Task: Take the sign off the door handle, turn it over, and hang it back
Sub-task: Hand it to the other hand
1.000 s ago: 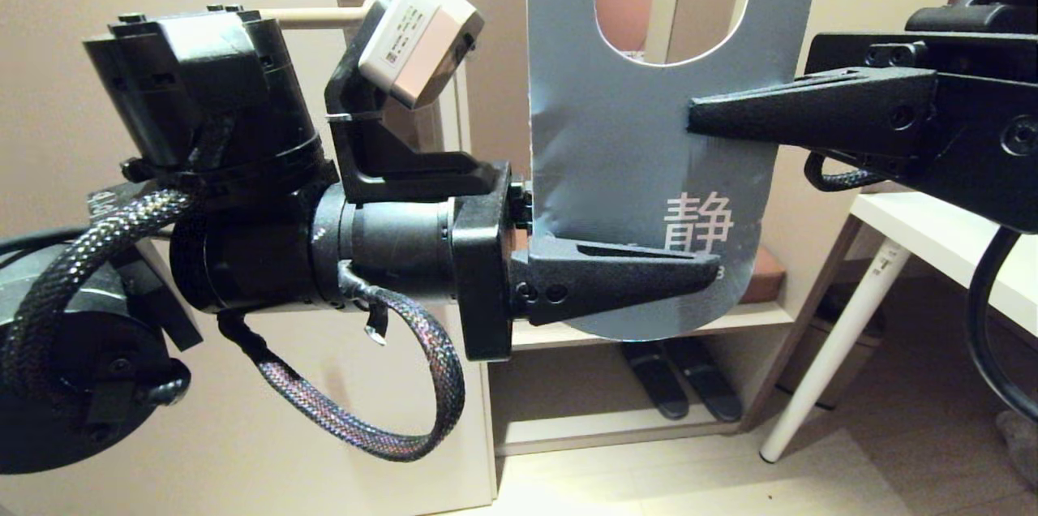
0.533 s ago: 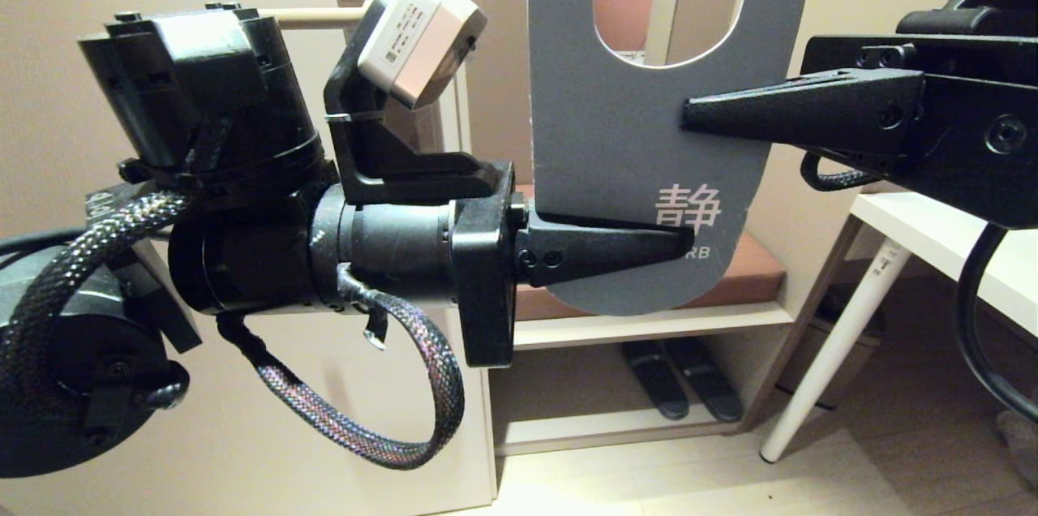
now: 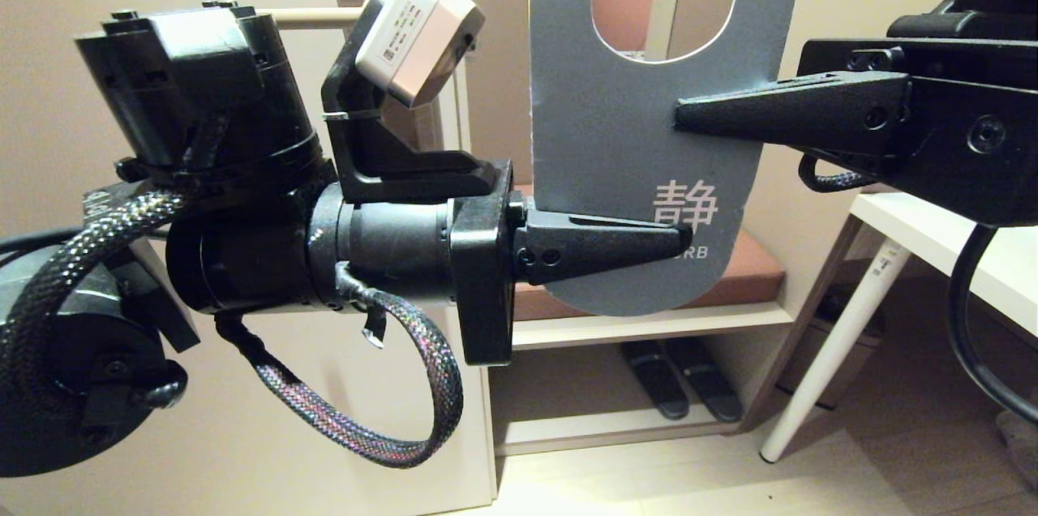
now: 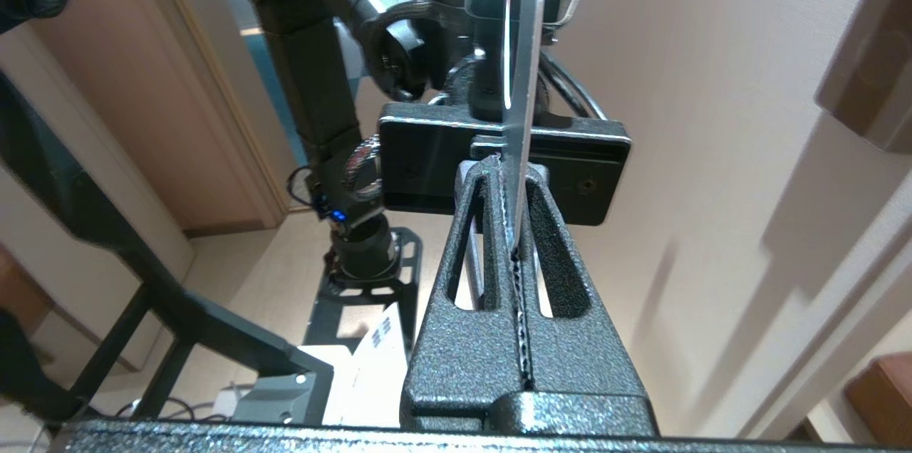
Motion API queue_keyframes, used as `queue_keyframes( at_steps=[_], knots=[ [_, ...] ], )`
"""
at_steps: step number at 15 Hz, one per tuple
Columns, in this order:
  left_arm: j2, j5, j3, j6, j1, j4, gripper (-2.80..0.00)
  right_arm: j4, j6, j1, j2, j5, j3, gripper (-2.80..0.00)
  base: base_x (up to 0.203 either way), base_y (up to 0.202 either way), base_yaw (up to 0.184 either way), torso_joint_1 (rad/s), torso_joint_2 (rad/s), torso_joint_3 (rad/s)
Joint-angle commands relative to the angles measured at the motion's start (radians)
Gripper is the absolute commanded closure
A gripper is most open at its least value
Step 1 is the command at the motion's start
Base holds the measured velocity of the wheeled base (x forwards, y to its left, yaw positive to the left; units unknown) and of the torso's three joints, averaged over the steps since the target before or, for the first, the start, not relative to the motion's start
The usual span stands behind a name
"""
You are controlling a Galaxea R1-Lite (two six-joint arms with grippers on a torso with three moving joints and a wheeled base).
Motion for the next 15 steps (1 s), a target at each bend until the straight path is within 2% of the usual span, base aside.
queue_keyframes(
  at_steps=[1, 3, 4, 13, 15],
  knots=[
    [-0.001, -0.004, 0.001, -0.001, 0.000, -0.005, 0.00, 0.002, 0.003, 0.000, -0.005, 0.000, 0.000, 0.00, 0.000, 0.000, 0.000, 0.000, 0.00, 0.000],
    [-0.003, -0.004, 0.001, -0.001, 0.000, -0.005, 0.00, 0.002, 0.009, 0.000, -0.007, -0.001, 0.000, 0.00, 0.000, 0.000, 0.000, 0.000, 0.00, 0.000],
    [-0.003, -0.004, 0.001, -0.001, 0.000, -0.005, 0.00, 0.003, 0.009, 0.000, -0.009, -0.001, 0.002, -2.80, 0.000, 0.000, 0.000, 0.000, 0.00, 0.000],
    [-0.029, -0.003, 0.039, 0.004, 0.004, -0.004, 0.00, -0.004, 0.014, -0.003, -0.029, -0.001, 0.005, -2.80, 0.000, 0.000, 0.000, 0.000, 0.00, 0.000],
    [-0.066, 0.002, 0.081, 0.004, 0.020, -0.004, 0.00, -0.003, 0.015, -0.007, -0.053, -0.032, 0.024, -2.80, 0.000, 0.000, 0.000, 0.000, 0.00, 0.000]
  ],
)
